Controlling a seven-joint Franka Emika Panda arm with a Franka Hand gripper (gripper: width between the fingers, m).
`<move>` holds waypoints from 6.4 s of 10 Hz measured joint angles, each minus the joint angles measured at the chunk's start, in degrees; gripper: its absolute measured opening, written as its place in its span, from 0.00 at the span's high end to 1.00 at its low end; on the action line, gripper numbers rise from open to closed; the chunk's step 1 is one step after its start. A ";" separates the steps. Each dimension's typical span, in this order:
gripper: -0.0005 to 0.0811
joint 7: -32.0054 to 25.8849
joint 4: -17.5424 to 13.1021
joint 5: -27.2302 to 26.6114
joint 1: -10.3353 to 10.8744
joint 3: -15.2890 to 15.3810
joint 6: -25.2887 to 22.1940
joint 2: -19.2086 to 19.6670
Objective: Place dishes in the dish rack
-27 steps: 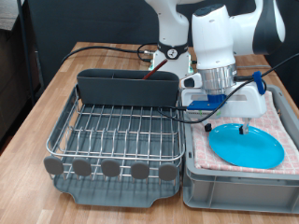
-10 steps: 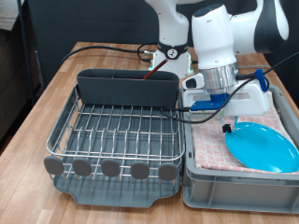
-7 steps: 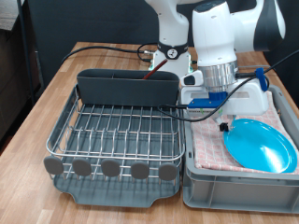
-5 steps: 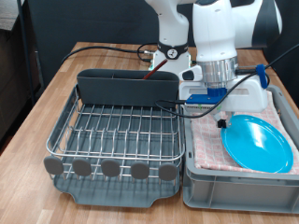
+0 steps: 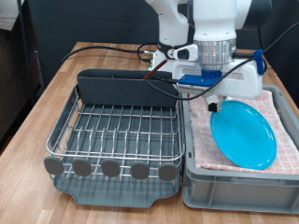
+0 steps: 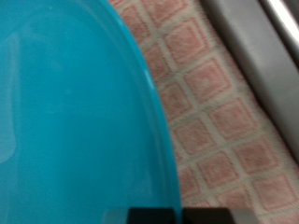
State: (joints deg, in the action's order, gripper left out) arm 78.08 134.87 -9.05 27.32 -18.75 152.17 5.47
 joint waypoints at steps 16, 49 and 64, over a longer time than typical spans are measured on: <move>0.97 5.50 -7.04 38.50 -4.10 -7.96 -34.98 -12.88; 0.97 -18.30 -3.69 72.54 -7.58 -21.47 -5.32 -4.36; 0.97 -15.57 -3.57 72.47 -7.64 -23.10 3.52 3.16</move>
State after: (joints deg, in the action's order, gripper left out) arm 62.51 131.30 63.42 19.69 -41.85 155.69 8.63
